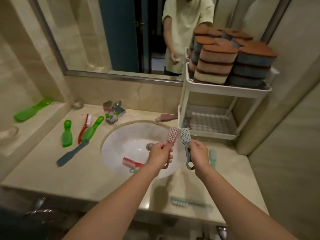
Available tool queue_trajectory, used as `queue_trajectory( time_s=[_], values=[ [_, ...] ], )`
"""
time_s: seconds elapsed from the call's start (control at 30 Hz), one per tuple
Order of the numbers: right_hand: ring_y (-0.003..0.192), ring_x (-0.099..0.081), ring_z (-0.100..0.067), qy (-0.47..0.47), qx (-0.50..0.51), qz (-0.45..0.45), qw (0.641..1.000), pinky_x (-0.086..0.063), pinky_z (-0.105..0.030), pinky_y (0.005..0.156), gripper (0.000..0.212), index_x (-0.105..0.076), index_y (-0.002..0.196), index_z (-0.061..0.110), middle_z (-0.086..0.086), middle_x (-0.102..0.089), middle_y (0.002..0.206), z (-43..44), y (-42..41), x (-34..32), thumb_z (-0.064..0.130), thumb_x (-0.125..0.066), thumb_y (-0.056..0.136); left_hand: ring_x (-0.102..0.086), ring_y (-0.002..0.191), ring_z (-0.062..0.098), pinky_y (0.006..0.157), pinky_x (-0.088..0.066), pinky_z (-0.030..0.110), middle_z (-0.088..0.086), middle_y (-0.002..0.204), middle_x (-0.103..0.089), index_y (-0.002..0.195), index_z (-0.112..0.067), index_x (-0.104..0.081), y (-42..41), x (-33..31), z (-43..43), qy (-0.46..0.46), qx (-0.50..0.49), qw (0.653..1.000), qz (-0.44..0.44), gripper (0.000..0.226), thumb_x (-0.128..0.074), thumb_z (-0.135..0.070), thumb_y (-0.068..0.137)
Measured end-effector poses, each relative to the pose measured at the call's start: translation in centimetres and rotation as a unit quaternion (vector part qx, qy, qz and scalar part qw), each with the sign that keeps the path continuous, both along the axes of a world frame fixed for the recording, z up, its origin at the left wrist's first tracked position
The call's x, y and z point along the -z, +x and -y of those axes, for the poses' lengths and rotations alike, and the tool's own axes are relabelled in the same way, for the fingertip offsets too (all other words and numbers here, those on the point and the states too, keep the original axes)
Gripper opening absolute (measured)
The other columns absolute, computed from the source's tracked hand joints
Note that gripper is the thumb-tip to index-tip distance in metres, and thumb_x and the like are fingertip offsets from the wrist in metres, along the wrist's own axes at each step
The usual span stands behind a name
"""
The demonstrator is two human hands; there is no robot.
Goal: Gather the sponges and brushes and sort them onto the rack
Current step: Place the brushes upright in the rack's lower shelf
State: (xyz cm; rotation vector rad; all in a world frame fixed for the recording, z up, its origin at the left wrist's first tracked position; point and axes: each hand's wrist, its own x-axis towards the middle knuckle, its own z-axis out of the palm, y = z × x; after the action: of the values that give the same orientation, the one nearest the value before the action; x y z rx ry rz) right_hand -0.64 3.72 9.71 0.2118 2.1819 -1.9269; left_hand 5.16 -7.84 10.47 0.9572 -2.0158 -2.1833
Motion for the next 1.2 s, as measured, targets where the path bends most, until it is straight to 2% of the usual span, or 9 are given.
queue_trajectory(
  time_s=[0.17,0.3,0.37,0.5,0.63,0.77,0.9,1.03,1.2],
  values=[
    [0.067,-0.047,-0.013,0.016,0.027,-0.002,1.0,-0.039,-0.029,0.063,0.024,-0.063,0.08,0.02,0.003,-0.056,0.073,-2.0,-6.5,0.1,0.009,-0.047,0.093,-0.058,0.053,0.014,0.059,-0.047,0.03,0.003,0.073,-0.063,0.089,-0.017,-0.057,-7.5,0.3,-1.6,-0.008,0.033,0.999,0.0,0.015,-0.045,-0.012,0.097],
    [0.094,-0.061,-0.023,0.037,0.045,0.003,0.998,-0.049,-0.038,0.087,0.031,-0.06,0.121,0.011,-0.003,-0.062,0.1,-3.4,-11.8,0.8,0.006,-0.053,0.091,-0.059,0.057,0.019,0.061,-0.05,0.035,0.009,0.084,-0.064,0.112,-0.019,-0.038,-12.7,0.6,-3.1,0.019,0.041,0.999,-0.004,0.024,-0.055,-0.014,0.095],
    [0.097,-0.062,-0.027,0.061,0.037,0.001,0.997,-0.05,-0.039,0.087,0.038,-0.054,0.126,0.01,-0.008,-0.06,0.104,-3.9,-14.3,0.9,0.004,-0.057,0.09,-0.056,0.052,0.019,0.053,-0.046,0.031,0.012,0.085,-0.066,0.113,-0.017,-0.035,-15.0,0.9,-3.7,0.017,0.054,0.998,0.003,0.027,-0.055,-0.022,0.096],
    [0.099,-0.062,-0.03,0.086,0.023,0.009,0.996,-0.053,-0.042,0.09,0.028,-0.054,0.11,0.011,-0.015,-0.062,0.112,-4.1,-19.1,1.4,-0.003,-0.058,0.086,-0.054,0.056,0.019,0.047,-0.044,0.029,0.016,0.091,-0.061,0.122,-0.007,-0.046,-20.0,1.5,-4.5,-0.007,0.078,0.996,0.032,0.027,-0.044,0.001,0.096],
    [0.103,-0.063,-0.033,0.111,-0.011,0.004,0.994,-0.052,-0.046,0.093,0.019,-0.062,0.106,0.003,-0.019,-0.066,0.111,-4.1,-22.5,3.0,-0.001,-0.058,0.088,-0.062,0.082,0.029,0.073,-0.054,0.038,0.014,0.102,-0.062,0.111,-0.013,-0.057,-24.3,2.3,-5.0,-0.073,0.099,0.991,0.051,0.018,-0.045,-0.011,0.097],
    [0.104,-0.063,-0.031,0.227,-0.049,0.001,0.973,-0.051,-0.034,0.088,0.019,-0.069,0.102,0.002,-0.017,-0.069,0.111,-3.5,-25.7,4.9,-0.002,-0.057,0.087,-0.059,0.109,0.045,0.09,-0.05,0.047,0.028,0.117,-0.062,0.109,-0.004,-0.062,-27.1,3.5,-5.1,-0.124,0.122,0.982,0.072,0.021,-0.049,-0.013,0.096],
    [0.095,-0.065,-0.028,0.285,-0.096,-0.005,0.954,-0.05,-0.03,0.077,0.02,-0.068,0.093,0.01,-0.012,-0.07,0.102,-3.4,-27.1,6.4,-0.001,-0.053,0.085,-0.062,0.105,0.038,0.088,-0.052,0.041,0.021,0.114,-0.065,0.113,-0.005,-0.062,-28.6,4.8,-4.5,-0.174,0.146,0.968,0.102,0.025,-0.046,-0.012,0.095],
    [0.076,-0.054,-0.018,0.287,-0.12,-0.051,0.949,-0.037,-0.006,0.051,0.02,-0.061,0.081,0.014,-0.004,-0.06,0.085,-3.4,-27.7,7.1,-0.004,-0.053,0.084,-0.061,0.104,0.036,0.092,-0.052,0.043,0.019,0.117,-0.064,0.118,-0.003,-0.061,-29.2,5.7,-4.3,-0.194,0.154,0.965,0.091,0.029,-0.045,-0.011,0.096],
    [0.074,-0.051,-0.021,0.289,-0.138,-0.065,0.945,-0.034,-0.023,0.06,0.019,-0.053,0.071,0.016,-0.002,-0.056,0.075,-2.9,-27.8,7.6,0.001,-0.051,0.082,-0.062,0.101,0.032,0.09,-0.052,0.041,0.016,0.114,-0.064,0.115,-0.007,-0.063,-29.4,6.5,-4.9,-0.261,0.157,0.946,0.112,0.031,-0.042,-0.022,0.099]
  ],
)
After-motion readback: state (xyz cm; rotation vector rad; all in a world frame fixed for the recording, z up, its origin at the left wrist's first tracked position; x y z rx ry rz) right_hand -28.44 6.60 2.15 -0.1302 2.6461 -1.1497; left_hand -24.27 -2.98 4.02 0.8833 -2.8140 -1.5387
